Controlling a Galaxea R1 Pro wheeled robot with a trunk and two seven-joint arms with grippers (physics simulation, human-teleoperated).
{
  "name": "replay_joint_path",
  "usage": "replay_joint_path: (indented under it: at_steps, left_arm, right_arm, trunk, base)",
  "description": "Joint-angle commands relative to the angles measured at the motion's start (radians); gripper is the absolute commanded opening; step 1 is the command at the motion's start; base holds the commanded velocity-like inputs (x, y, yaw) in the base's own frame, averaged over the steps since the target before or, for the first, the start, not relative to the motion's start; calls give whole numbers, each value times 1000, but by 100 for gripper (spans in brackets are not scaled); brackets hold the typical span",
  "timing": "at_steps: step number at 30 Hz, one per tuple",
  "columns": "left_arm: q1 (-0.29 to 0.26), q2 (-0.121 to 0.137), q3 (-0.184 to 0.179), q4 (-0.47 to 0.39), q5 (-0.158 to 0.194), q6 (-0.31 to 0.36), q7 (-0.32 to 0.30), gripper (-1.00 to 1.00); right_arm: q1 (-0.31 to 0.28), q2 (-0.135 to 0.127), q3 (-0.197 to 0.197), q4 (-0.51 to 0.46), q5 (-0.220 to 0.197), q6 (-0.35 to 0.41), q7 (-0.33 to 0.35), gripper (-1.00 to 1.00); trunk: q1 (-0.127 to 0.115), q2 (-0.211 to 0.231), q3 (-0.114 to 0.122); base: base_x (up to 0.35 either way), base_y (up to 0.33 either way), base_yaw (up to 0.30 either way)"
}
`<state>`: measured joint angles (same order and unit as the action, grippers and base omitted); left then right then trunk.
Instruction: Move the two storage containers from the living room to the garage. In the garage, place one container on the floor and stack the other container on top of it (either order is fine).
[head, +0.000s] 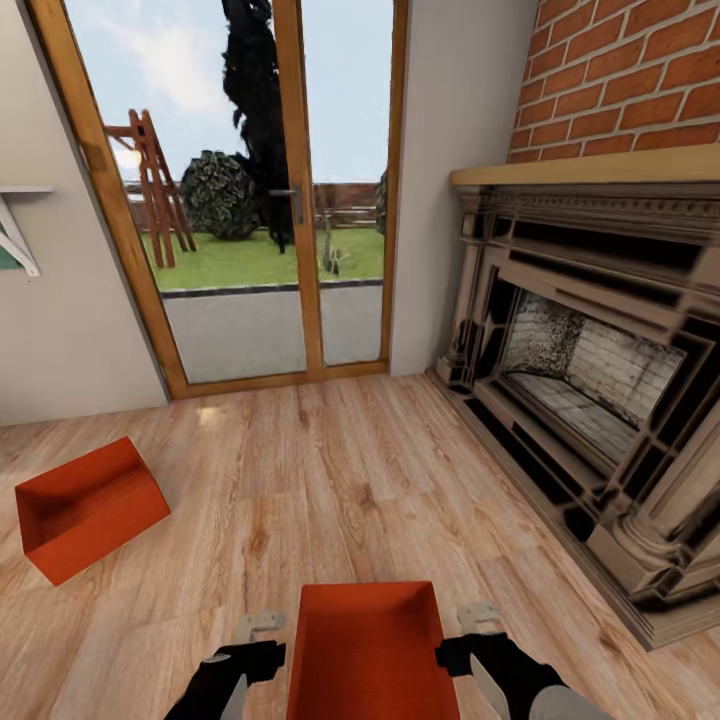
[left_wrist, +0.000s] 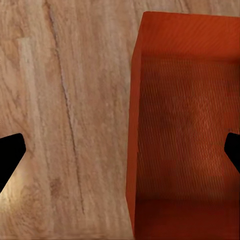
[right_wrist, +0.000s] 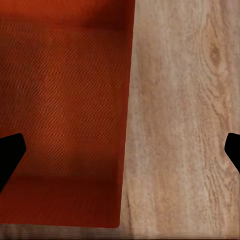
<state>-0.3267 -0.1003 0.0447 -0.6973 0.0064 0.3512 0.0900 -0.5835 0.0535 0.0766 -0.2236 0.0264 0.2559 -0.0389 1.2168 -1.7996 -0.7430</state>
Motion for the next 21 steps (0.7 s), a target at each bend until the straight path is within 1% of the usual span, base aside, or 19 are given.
replay_joint_path:
  at_steps: [1,7,9,11,13,14,15,18,21]
  left_arm:
    - [-2,-1,3,-5,1,15,2,100]
    - [-8,-1,3,-48,1,47,4,100]
    - [-10,-4,3,-48,1,52,4,100]
    - [-23,-8,3,-20,0,67,5,100]
    - [-47,-10,3,18,-1,77,5,100]
    - [-83,-11,3,69,-1,84,5,100]
    - [-170,-10,3,198,-1,89,5,100]
    - [-225,-9,4,276,-1,86,5,100]
    - [-256,-8,5,314,1,59,3,100]
  right_arm:
    - [-1,0,8,-2,3,9,-4,100]
    - [-5,1,8,-2,2,16,-5,100]
    - [-5,2,8,-2,2,16,-5,100]
    - [-5,2,8,-2,2,17,-6,100]
    - [-5,2,8,-2,2,17,-6,100]
    - [-5,2,8,-2,2,17,-6,100]
    - [-6,2,8,-2,2,17,-6,100]
    - [-6,2,8,-2,2,17,-6,100]
    - [-6,2,8,-2,2,17,-6,100]
  trunk:
    - [0,0,-1]
    - [0,0,-1]
    - [0,0,-1]
    - [0,0,-1]
    - [0,0,-1]
    - [0,0,-1]
    - [0,0,-1]
    - [0,0,-1]
    - [0,0,-1]
  base:
    - [0,0,0]
    - [0,0,0]
    - [0,0,0]
    - [0,0,0]
    - [0,0,0]
    - [0,0,0]
    - [0,0,0]
    - [0,0,0]
    - [0,0,0]
